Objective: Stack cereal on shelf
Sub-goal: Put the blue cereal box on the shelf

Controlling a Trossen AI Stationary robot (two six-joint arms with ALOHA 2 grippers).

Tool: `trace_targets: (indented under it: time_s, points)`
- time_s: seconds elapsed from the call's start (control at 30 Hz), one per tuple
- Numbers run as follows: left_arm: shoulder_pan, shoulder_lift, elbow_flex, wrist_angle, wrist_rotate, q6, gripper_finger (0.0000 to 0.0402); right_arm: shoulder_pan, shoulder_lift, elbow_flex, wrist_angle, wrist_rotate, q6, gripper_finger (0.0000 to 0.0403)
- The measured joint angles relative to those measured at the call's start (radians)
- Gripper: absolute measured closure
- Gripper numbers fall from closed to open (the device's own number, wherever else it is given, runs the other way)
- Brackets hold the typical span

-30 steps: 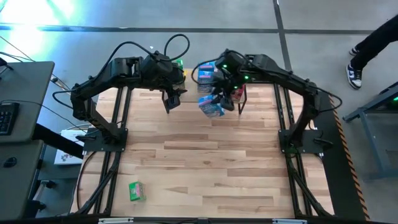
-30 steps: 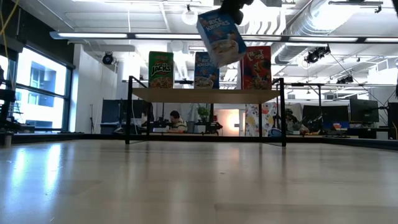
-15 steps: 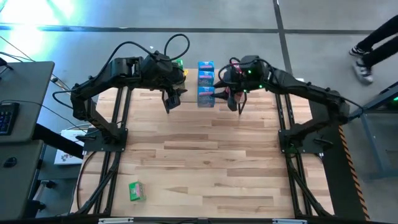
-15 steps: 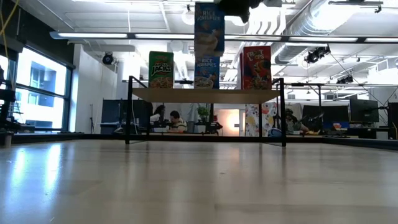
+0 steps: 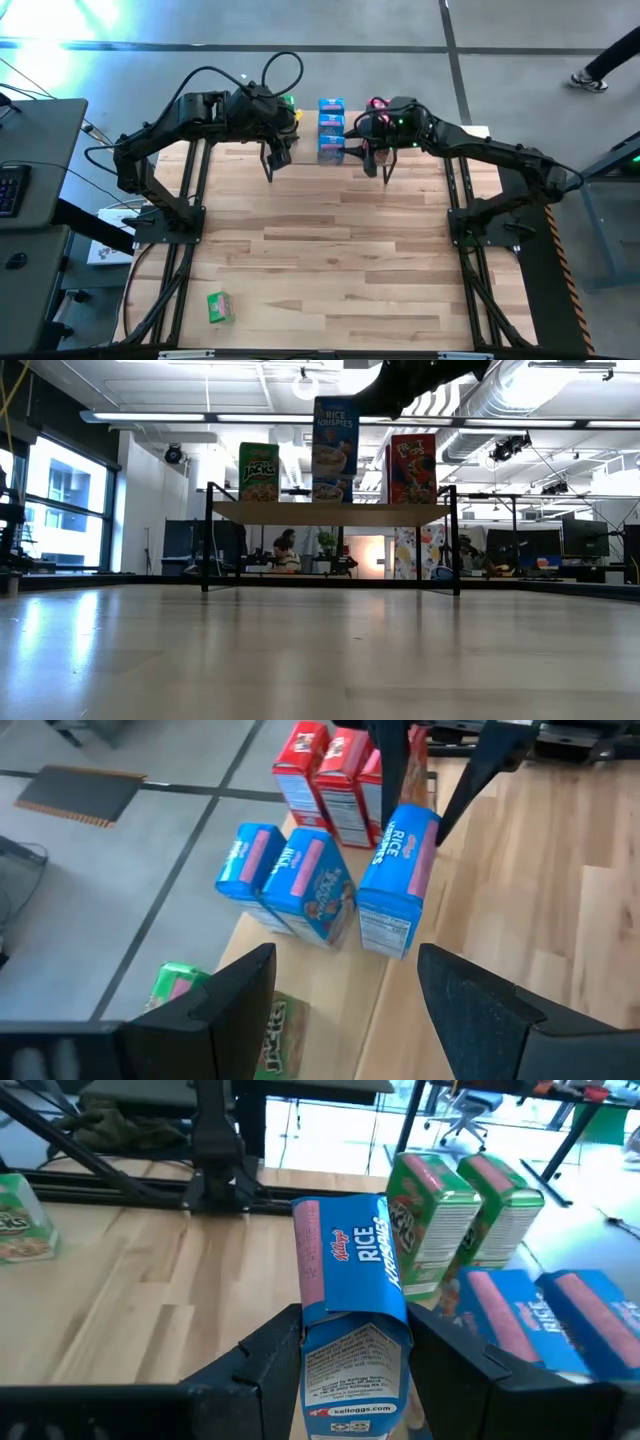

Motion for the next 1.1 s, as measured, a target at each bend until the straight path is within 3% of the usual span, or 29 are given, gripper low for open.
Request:
trace_targets:
  time_s: [1.1]
  points:
    - [-0.002,0.000,-0.001,0.011,0.012,-0.001,0.0165,-0.006,0.053,0.000,-0.018,0.078,-0.031,0.0242]
